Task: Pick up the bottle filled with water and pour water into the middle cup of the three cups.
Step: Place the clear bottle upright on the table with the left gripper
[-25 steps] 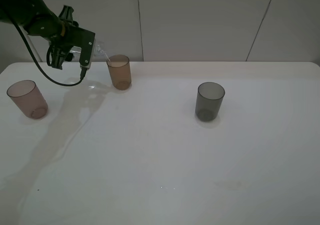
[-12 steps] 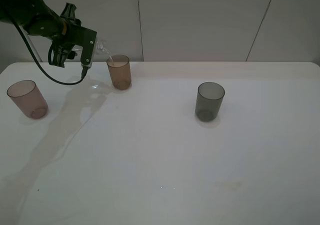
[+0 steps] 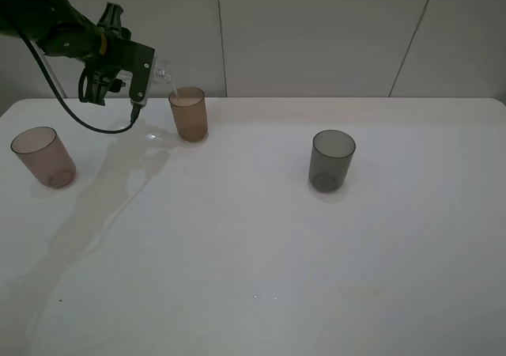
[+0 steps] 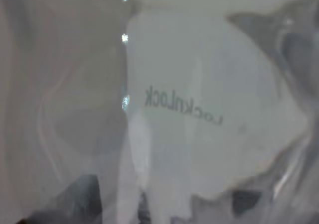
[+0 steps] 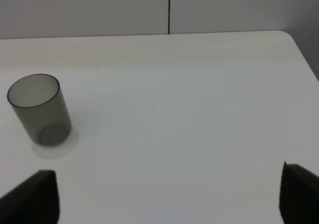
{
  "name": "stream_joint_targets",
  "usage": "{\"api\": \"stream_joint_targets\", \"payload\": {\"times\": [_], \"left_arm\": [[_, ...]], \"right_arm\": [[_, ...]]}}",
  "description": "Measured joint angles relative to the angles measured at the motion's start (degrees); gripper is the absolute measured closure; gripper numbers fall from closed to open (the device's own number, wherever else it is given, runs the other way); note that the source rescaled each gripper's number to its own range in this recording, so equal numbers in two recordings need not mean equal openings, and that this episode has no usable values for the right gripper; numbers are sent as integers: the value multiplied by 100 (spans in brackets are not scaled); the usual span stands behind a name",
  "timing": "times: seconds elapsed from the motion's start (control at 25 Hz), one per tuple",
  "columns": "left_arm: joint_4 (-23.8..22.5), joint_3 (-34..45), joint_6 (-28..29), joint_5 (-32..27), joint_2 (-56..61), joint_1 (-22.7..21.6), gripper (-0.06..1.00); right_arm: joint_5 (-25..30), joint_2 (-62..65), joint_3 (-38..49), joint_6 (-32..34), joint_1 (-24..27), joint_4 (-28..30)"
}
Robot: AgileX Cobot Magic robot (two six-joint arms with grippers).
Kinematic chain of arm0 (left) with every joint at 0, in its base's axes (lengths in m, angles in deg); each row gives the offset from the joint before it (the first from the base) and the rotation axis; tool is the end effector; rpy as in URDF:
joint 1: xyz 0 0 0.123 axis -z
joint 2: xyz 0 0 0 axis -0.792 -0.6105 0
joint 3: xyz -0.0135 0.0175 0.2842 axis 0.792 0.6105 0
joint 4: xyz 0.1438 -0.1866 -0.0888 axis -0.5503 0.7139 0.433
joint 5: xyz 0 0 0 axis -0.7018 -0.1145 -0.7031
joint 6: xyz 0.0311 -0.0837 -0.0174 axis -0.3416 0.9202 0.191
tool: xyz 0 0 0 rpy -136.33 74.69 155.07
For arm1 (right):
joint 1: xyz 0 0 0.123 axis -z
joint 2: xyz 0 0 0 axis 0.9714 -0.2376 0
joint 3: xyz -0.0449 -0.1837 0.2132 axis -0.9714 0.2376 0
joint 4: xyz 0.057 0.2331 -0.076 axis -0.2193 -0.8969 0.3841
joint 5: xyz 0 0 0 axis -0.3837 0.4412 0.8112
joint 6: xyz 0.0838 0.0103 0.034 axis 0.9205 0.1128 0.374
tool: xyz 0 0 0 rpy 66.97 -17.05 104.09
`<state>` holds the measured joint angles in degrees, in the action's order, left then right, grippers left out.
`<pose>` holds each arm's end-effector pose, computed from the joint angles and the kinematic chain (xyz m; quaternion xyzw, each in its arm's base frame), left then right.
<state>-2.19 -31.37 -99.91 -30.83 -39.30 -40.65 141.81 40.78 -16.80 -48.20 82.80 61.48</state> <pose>0.4470 -0.0812 0.1798 0.7142 0.5492 0.3318 0.2797 -0.0078 0.0008 0.2828 0.0426 0.8469 -0.0339 0.5289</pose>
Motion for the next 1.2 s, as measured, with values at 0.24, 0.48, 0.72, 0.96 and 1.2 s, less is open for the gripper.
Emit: {"api": "stream_joint_targets", "payload": {"times": [0.24,0.48,0.72,0.96,1.2], "left_arm": [[0,0,0,0,0,0,93],[0,-17,0,0,0,0,93],[37,-201,0,-5,-102,0,93],[71,-263,0,0,-202,0,93],[-26,-263,0,98,-202,0,93]], "right_arm": [[0,0,0,0,0,0],[0,0,0,0,0,0],[0,0,0,0,0,0],[0,0,0,0,0,0],[0,0,0,0,0,0]]}}
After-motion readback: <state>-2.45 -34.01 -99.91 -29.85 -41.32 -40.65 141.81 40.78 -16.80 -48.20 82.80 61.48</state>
